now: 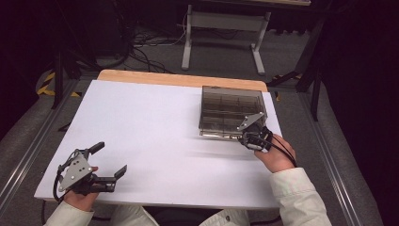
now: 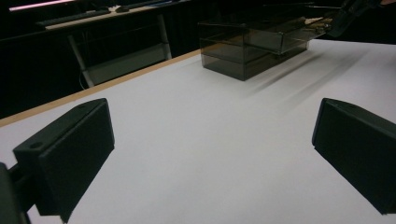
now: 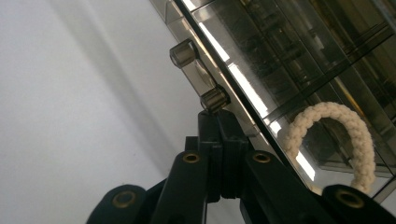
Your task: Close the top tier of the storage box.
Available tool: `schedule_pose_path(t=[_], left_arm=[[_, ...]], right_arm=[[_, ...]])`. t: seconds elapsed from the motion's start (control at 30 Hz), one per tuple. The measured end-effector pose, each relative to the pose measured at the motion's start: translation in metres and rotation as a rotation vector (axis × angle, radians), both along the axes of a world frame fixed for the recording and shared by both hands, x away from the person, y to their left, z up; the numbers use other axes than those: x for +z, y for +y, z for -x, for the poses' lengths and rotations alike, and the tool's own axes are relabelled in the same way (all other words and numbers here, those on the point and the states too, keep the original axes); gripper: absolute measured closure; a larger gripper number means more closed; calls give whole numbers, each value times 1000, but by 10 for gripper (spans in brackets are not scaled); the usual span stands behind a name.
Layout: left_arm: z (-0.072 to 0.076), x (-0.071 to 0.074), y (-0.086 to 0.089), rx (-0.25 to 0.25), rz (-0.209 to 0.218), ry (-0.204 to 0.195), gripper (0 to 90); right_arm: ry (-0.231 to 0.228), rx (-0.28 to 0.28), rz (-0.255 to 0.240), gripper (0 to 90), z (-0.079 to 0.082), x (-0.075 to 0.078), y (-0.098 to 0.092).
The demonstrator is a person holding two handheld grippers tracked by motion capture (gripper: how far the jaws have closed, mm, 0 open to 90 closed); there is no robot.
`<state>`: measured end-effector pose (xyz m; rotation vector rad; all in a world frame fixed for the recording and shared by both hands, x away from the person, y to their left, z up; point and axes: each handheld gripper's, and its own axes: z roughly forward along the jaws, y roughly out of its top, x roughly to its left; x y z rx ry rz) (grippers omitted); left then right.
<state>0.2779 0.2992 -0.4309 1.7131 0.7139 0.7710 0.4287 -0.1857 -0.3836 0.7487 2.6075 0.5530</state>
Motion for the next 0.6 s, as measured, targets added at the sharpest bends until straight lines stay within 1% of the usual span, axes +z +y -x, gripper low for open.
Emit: schedule_pose_path(t=[0.27, 0.4, 0.47, 0.5, 0.53, 0.57, 0.6], left_arm=[[0, 0, 0, -1, -3, 2, 1], [0, 0, 0, -1, -3, 2, 1], [0, 0, 0, -2, -3, 4, 1], [-1, 0, 1, -3, -8, -1, 1], [-1, 0, 1, -15, -15, -2, 1], [-1, 0, 1, -15, -15, -2, 1], [-1, 0, 0, -4, -7, 1, 1]], right_arm=[[-42, -42, -34, 900, -7, 3, -2], [-50, -56, -47, 900, -10, 3, -3], [-65, -69, -56, 900, -13, 3, -3], [-69, -70, -59, 900, -15, 3, -3], [-71, -80, -59, 900, -15, 3, -3], [-71, -80, -59, 900, -15, 3, -3], [-79, -89, -69, 900, -18, 2, -3]])
